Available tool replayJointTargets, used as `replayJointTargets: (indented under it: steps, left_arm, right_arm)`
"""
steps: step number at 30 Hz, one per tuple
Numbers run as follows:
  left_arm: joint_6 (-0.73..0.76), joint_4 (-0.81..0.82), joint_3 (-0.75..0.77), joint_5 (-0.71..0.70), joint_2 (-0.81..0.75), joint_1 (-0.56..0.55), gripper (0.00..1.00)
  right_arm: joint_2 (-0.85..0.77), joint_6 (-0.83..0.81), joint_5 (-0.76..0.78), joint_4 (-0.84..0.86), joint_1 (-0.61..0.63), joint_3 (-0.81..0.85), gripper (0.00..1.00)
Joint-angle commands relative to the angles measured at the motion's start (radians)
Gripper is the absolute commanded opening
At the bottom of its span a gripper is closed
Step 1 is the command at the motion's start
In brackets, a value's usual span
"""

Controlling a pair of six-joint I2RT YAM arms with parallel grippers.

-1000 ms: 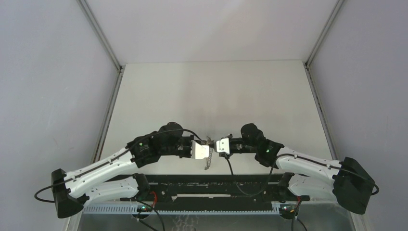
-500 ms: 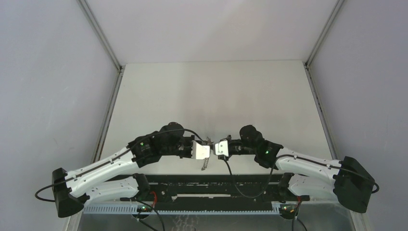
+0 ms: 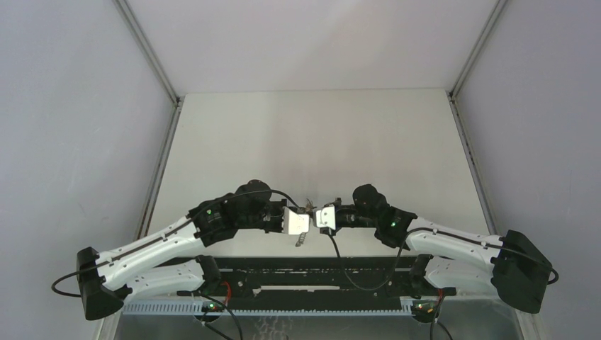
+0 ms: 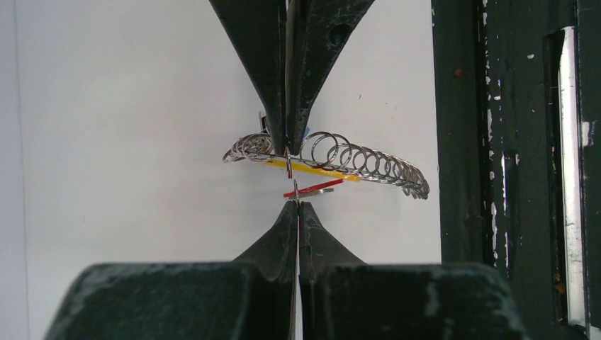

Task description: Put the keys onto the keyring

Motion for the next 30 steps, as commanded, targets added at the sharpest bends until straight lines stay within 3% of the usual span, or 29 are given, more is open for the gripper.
replayJointTargets:
  steps: [1,30]
  left_arm:
    - [-0.002,0.03,0.05,0.01,0.003,-0.007,0.0]
    - [-0.015,0.03,0.054,-0.004,-0.002,-0.007,0.0]
  right_arm:
    - [-0.033,-0.013,-0.001,0.067,0.015,0.045,0.0]
    - [-0.05,-0.045,0.047,0.026,0.035,0.045,0.0]
